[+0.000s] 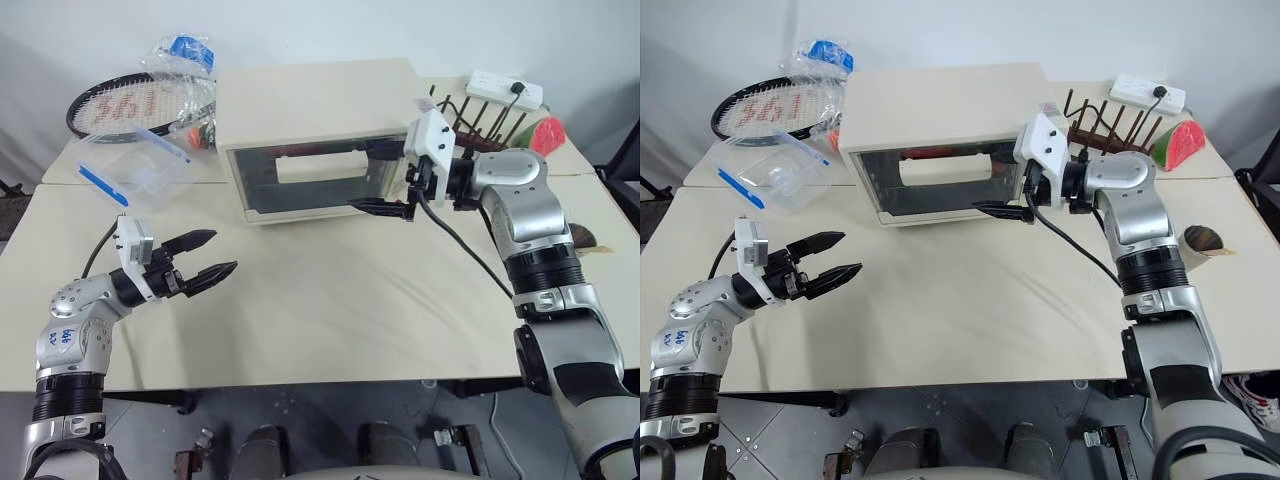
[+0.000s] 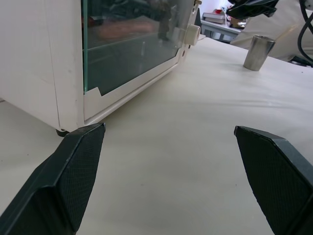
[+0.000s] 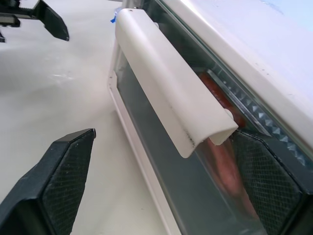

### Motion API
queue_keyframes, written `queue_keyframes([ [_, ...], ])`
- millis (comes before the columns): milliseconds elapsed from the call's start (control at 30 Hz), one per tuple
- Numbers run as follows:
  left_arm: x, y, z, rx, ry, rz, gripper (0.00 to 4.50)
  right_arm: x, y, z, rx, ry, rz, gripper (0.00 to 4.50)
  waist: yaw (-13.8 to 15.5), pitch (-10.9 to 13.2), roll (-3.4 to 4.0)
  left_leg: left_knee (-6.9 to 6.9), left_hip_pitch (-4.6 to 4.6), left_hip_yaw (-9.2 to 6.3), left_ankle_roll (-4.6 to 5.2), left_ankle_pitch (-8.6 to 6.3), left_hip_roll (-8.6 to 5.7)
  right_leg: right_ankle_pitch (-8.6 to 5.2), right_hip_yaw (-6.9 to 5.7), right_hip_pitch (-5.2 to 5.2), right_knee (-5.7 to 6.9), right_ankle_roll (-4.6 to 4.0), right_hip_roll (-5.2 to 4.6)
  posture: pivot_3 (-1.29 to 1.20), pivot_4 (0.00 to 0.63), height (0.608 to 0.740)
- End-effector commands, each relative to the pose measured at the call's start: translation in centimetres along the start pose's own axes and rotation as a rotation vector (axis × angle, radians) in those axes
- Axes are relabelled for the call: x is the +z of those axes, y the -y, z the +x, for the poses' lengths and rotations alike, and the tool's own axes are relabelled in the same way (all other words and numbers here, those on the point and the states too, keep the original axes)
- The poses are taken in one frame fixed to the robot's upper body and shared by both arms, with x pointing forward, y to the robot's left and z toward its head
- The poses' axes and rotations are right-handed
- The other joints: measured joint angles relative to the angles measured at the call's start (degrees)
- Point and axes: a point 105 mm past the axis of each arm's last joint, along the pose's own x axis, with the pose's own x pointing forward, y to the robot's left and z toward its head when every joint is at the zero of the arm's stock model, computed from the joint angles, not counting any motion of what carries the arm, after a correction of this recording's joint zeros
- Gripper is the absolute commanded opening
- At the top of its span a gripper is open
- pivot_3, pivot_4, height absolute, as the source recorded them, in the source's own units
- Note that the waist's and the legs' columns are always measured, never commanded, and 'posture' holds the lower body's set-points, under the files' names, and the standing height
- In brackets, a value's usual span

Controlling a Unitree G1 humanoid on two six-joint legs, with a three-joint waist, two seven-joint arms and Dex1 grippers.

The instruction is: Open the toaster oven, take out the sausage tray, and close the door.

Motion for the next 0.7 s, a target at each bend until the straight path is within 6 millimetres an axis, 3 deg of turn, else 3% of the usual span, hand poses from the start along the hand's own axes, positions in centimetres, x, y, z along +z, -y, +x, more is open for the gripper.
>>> queue_keyframes([
  [33,1.8,-0.2,-0.1,0.005,0.06,0.034,4.5,2.2,-0.9,-0.1,0.061,0.065,-0.055,4.47,-0.3,0.0,0.0,-0.02,0.0,0.01,0.0,0.0,0.01,0.0,0.0,-0.02,0.01,0.0,0.0,0.0,0.15,0.74],
  [267,3.4,-1.4,-0.2,0.043,0.097,0.031,4.5,1.8,-3.7,-0.1,0.142,0.059,-0.046,4.47,-1.2,0.0,0.0,-0.09,-0.01,0.11,-0.01,0.0,0.04,0.0,0.0,-0.14,0.06,0.0,0.0,0.0,0.15,0.74],
  [600,5.5,-3.5,0.0,0.109,0.142,0.044,4.5,0.1,-5.4,0.5,0.147,0.035,-0.008,4.47,-1.3,0.0,0.0,-0.07,0.02,0.15,-0.02,0.0,0.05,0.0,0.02,-0.14,0.1,0.0,0.0,0.0,0.15,0.74],
  [700,6.5,-3.1,-0.2,0.059,0.192,0.02,4.31,-0.5,-5.9,0.6,0.147,0.027,0.004,4.49,-1.4,0.0,0.0,-0.07,0.03,0.16,-0.02,0.0,0.04,0.0,0.03,-0.14,0.1,0.0,0.0,0.0,0.15,0.74],
])
